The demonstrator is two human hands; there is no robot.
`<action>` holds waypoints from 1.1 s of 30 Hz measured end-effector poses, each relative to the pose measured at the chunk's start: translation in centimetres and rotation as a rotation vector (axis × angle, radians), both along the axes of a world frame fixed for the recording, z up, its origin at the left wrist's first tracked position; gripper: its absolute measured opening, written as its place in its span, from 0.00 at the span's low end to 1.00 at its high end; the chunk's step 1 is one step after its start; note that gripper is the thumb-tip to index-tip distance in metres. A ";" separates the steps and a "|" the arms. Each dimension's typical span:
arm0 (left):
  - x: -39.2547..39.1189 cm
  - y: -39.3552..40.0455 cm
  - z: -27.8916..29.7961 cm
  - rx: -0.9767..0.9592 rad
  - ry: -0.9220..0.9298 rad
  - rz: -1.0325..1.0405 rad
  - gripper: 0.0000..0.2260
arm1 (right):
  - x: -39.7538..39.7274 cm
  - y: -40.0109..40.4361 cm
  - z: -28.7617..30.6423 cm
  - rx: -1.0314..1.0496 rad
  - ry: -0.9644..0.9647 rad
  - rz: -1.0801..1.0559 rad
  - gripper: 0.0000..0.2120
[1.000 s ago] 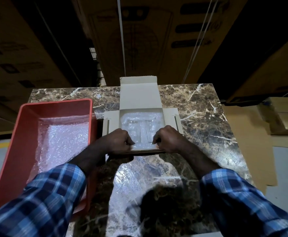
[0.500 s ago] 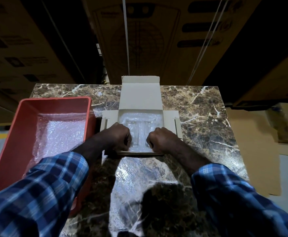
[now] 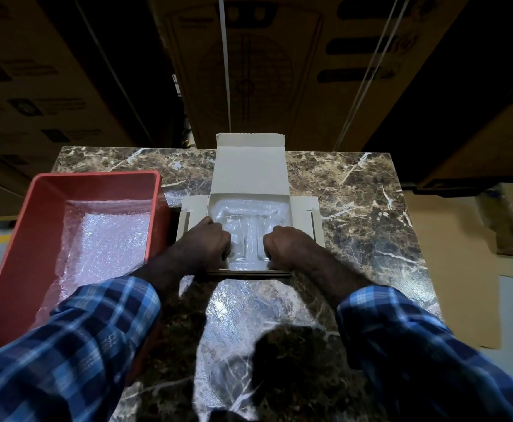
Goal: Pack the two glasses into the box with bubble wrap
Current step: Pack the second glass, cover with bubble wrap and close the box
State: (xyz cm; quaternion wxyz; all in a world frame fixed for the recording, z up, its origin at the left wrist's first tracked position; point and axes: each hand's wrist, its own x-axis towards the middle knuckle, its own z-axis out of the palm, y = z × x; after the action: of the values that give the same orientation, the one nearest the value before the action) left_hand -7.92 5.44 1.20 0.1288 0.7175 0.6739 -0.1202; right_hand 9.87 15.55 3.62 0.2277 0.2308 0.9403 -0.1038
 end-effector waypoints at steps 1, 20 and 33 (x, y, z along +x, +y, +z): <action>-0.2 0.0 0.0 -0.014 0.005 -0.012 0.06 | 0.0 0.1 0.0 -0.009 -0.010 0.003 0.09; -0.7 -0.4 1.3 -0.013 0.101 -0.020 0.07 | 1.1 -0.5 0.4 0.322 -0.018 0.168 0.09; 0.2 -1.2 1.3 0.108 0.288 -0.027 0.13 | 1.0 -0.1 0.2 0.271 -0.002 0.150 0.05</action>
State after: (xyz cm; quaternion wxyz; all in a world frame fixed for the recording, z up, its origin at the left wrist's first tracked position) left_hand -7.75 4.22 2.53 -0.0096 0.7077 0.6812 -0.1871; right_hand 10.91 15.50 3.77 0.2027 0.1889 0.9599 0.0417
